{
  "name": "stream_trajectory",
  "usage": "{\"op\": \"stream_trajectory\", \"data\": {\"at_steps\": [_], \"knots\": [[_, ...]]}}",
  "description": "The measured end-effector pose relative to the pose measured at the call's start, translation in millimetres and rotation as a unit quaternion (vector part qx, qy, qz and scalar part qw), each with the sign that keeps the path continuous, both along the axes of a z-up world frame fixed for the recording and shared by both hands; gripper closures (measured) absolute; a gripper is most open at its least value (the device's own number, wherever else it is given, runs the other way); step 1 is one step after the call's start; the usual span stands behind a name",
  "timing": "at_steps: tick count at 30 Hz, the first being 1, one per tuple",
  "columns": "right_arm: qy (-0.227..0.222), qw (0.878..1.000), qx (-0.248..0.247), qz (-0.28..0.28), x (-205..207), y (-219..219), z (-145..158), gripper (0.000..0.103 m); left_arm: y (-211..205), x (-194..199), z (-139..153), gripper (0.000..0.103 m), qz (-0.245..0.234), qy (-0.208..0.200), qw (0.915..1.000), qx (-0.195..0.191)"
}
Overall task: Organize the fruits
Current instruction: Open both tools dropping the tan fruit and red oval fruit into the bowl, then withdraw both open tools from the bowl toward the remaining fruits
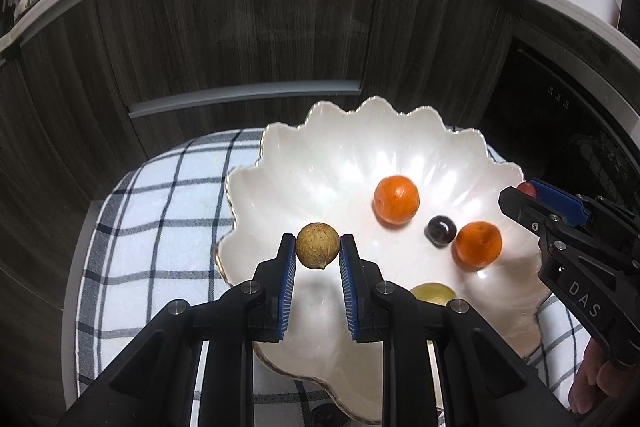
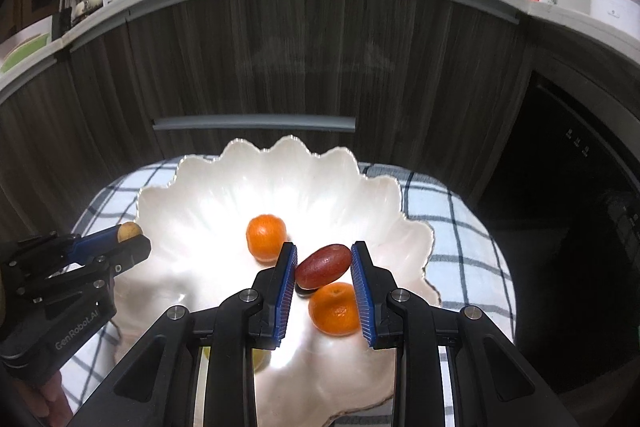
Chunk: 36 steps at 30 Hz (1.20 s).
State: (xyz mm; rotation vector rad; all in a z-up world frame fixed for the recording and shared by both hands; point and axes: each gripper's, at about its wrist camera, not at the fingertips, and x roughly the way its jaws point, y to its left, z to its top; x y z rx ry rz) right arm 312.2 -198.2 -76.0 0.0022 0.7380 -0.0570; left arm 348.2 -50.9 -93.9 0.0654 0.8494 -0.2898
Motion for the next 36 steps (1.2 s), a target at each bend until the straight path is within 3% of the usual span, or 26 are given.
{"op": "stream_trajectory", "data": {"at_steps": [9,11,13,14,16,18,20,22,25,36], "knots": [[0.044,0.999,-0.006,0.014,13.8,2.0,-17.9,0.074,0.4,1.7,-7.9,0.079,0.009,0.011,0.9999,0.009],[0.050,0.998,-0.009,0.021,16.1,3.9,-19.7,0.073,1.2,1.4,-9.0,0.069,0.012,0.014,0.9998,0.009],[0.053,0.998,-0.010,0.025,17.0,5.8,-19.7,0.073,4.6,-1.2,-6.9,0.053,0.018,0.011,0.9998,-0.002],[0.055,0.998,-0.009,0.028,17.4,7.0,-19.3,0.073,6.2,-3.1,-5.4,0.051,0.020,0.008,0.9997,-0.006],[0.057,0.998,-0.014,0.026,17.3,7.7,-18.6,0.064,7.7,-5.7,-2.4,0.038,0.024,0.002,0.9997,-0.004],[0.050,0.998,-0.013,0.022,15.2,6.8,-15.2,0.040,10.3,-8.4,0.7,0.031,0.030,-0.005,0.9995,-0.005],[0.037,0.999,-0.015,0.013,10.7,5.5,-9.4,0.031,13.1,-10.8,3.5,0.026,0.039,-0.009,0.9992,-0.004],[0.029,0.999,-0.020,0.007,8.3,5.3,-4.7,0.027,15.9,-13.8,6.7,0.015,0.047,-0.015,0.9988,-0.003],[0.025,1.000,-0.017,0.007,6.5,5.5,0.5,0.026,18.0,-17.6,12.7,0.008,0.055,-0.024,0.9982,0.002],[0.014,1.000,-0.008,0.002,-15.4,5.7,19.9,0.026,21.2,-40.9,33.2,0.005,0.054,-0.040,0.9977,-0.002]]}}
